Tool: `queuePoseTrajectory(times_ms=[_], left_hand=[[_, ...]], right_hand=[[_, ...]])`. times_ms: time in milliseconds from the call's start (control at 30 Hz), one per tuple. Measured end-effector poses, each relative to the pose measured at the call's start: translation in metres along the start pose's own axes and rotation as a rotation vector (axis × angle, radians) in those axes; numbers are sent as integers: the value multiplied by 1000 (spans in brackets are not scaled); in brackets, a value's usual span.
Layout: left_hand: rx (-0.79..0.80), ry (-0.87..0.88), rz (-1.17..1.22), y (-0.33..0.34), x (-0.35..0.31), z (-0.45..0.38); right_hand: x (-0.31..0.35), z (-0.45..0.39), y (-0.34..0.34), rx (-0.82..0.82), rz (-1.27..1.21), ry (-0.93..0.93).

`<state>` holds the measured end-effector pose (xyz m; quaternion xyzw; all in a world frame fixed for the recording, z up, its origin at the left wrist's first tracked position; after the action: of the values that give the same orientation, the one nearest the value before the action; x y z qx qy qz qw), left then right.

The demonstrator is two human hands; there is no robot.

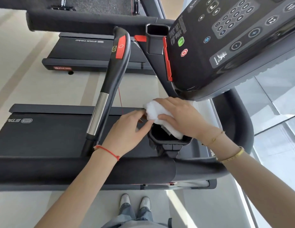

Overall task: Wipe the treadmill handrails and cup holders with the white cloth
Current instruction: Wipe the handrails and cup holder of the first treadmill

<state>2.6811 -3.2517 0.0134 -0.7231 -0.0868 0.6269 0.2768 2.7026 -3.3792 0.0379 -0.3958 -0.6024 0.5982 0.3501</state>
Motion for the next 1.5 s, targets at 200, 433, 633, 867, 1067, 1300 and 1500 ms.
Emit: queuePoseTrajectory(times_ms=[200, 433, 633, 867, 1067, 1300, 1500], left_hand=[[15, -13, 22, 2, 4, 0], [-7, 8, 22, 2, 3, 0], [0, 37, 53, 3, 2, 0], [-12, 74, 27, 3, -1, -1], [-6, 100, -61, -4, -7, 4], [-24, 106, 21, -2, -5, 9], [-62, 99, 26, -4, -3, 10]], right_hand=[[-39, 27, 18, 88, -305, 185], [-2, -3, 2, 59, -88, -23], [-34, 37, 19, 103, -444, 263], [-40, 92, 17, -8, -783, 587], [-34, 116, -23, -57, -528, 450], [42, 94, -10, 157, -279, -68], [30, 82, 1, 130, -139, -61]])
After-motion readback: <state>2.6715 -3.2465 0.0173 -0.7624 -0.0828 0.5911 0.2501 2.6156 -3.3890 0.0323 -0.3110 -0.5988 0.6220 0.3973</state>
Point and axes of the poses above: each hand's wrist, its own z-axis away from the middle knuckle, its own y-axis out of the palm, x = y × z, the point moved 10 cm from there along -z, towards the middle knuckle, and after that the axes turned 14 degrees about z, right-handed, at the moved point
